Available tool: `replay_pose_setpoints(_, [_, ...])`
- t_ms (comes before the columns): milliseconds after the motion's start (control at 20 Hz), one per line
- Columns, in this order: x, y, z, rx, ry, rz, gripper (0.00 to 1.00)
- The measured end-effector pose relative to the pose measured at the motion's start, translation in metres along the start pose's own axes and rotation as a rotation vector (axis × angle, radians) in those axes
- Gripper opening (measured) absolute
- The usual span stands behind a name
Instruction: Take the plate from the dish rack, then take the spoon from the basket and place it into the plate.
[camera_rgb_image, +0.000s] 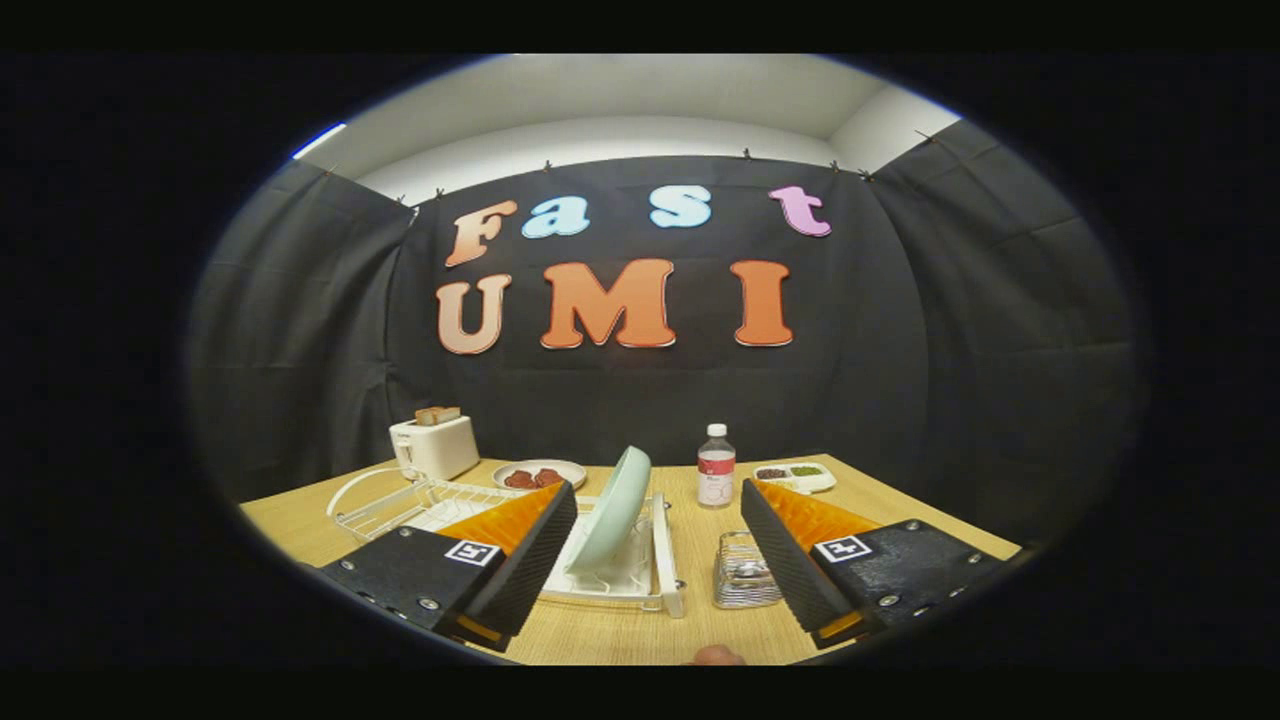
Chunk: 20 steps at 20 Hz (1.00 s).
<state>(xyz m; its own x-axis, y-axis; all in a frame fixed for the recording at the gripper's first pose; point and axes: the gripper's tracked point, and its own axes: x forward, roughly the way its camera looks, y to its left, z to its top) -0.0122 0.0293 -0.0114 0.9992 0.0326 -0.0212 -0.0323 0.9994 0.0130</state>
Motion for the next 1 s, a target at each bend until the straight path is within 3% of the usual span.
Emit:
replay_pose_setpoints(200, [0.009, 0.027, -0.018, -0.005, 0.079, 0.044, 0.98])
replay_pose_setpoints(400, [0.031, 0.043, -0.035, -0.025, 0.149, 0.034, 0.98])
replay_pose_setpoints(750, [0.077, 0.023, -0.068, 0.0, 0.272, -0.089, 0.98])
replay_pose_setpoints(1000, [0.092, 0.042, -0.09, -0.022, 0.355, -0.087, 0.75])
